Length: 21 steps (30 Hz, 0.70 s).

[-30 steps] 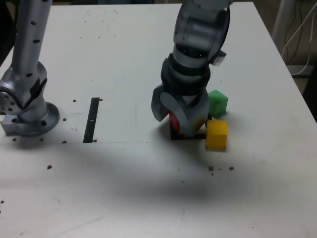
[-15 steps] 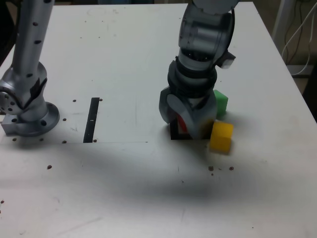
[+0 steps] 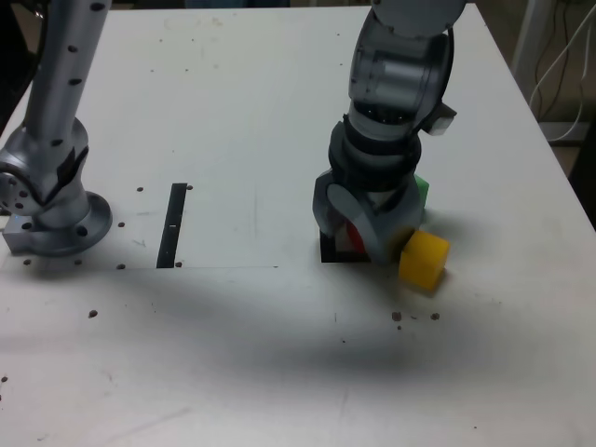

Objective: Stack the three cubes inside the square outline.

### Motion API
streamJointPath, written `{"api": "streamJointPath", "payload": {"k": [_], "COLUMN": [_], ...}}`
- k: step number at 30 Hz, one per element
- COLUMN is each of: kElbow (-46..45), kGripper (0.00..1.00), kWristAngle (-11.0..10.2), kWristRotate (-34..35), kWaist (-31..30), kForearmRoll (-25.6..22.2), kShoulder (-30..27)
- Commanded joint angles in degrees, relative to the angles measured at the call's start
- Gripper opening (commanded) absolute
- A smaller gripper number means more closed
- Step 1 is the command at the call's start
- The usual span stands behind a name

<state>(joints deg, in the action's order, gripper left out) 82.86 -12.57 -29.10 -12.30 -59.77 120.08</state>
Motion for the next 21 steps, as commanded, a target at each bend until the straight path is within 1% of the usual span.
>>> {"api": "streamJointPath", "payload": {"k": [1, 10, 16, 17, 19, 21], "kElbow": [-0.07, -1.07, -0.93, -0.95, -1.03, -1.11], "kGripper": [0.31, 0.31, 0.33, 0.34, 0.4, 0.52], "kWristAngle": [-0.26, -1.29, -1.15, -1.08, -0.95, -0.85], "kWristRotate": [-0.21, -0.62, -0.76, -0.77, -0.78, -0.68], "kWaist": [0.5, 1.67, 1.84, 1.84, 1.84, 1.84], "kForearmRoll": [-0.1, -0.94, -1.36, -1.32, -1.1, -0.93], "kShoulder": [0.44, -0.66, -1.16, -1.19, -1.25, -1.35]}}
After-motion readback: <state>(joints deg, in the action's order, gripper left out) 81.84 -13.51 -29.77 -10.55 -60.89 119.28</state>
